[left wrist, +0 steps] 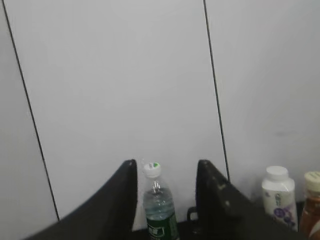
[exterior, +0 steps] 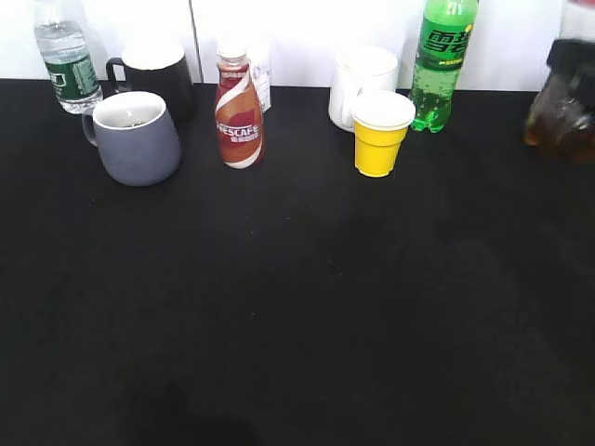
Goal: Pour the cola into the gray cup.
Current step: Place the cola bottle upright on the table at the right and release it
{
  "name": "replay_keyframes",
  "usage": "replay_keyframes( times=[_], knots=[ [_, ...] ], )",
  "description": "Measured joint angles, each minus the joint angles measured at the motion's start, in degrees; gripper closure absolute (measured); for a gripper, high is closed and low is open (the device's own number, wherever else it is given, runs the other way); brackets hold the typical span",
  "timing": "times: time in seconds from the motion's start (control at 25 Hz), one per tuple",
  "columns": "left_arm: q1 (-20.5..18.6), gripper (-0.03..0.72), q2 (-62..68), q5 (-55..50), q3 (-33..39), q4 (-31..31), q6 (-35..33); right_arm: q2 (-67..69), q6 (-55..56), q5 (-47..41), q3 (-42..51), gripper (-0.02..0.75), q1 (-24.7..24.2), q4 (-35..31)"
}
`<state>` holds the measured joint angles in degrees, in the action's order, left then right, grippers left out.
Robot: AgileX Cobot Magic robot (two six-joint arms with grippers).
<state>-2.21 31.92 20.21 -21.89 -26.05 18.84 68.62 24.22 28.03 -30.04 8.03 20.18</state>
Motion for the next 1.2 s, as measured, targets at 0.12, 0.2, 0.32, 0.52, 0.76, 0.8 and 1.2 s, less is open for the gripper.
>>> replay_keyframes(
  times=[0.12, 0.2, 0.32, 0.52, 0.76, 0.8, 1.2],
  knots=[
    [0.00, 0.385, -0.63, -2.13, 0.00, 0.07, 0.12, 11.79, -13.80, 21.46, 2.60, 0.362, 0.00, -14.61],
    [0.00, 0.386, -0.63, -2.13, 0.00, 0.07, 0.12, 22.99, -16.62, 37.21, 2.60, 0.362, 0.00, -16.38],
    [0.00, 0.386, -0.63, -2.13, 0.00, -0.05, 0.12, 34.73, -23.29, 38.59, 0.47, 0.362, 0.00, -19.79],
    [0.00, 0.386, -0.63, -2.25, 0.00, -0.36, 0.12, 39.62, -24.63, 39.51, -6.82, 0.362, 0.05, -19.84],
    [0.00, 0.386, -0.63, -2.68, 0.00, -0.80, 0.12, 42.08, -24.63, 39.38, -6.91, 0.363, 0.05, -20.86],
    [0.00, 0.386, -0.63, -2.70, 0.00, -0.84, 0.12, 42.10, -24.63, 39.38, -6.91, 0.363, 0.05, -20.86],
    [0.00, 0.386, -0.63, -2.75, 0.00, -1.13, 0.12, 47.29, -17.91, 43.08, -7.05, 0.363, 0.05, -20.86]
  ],
)
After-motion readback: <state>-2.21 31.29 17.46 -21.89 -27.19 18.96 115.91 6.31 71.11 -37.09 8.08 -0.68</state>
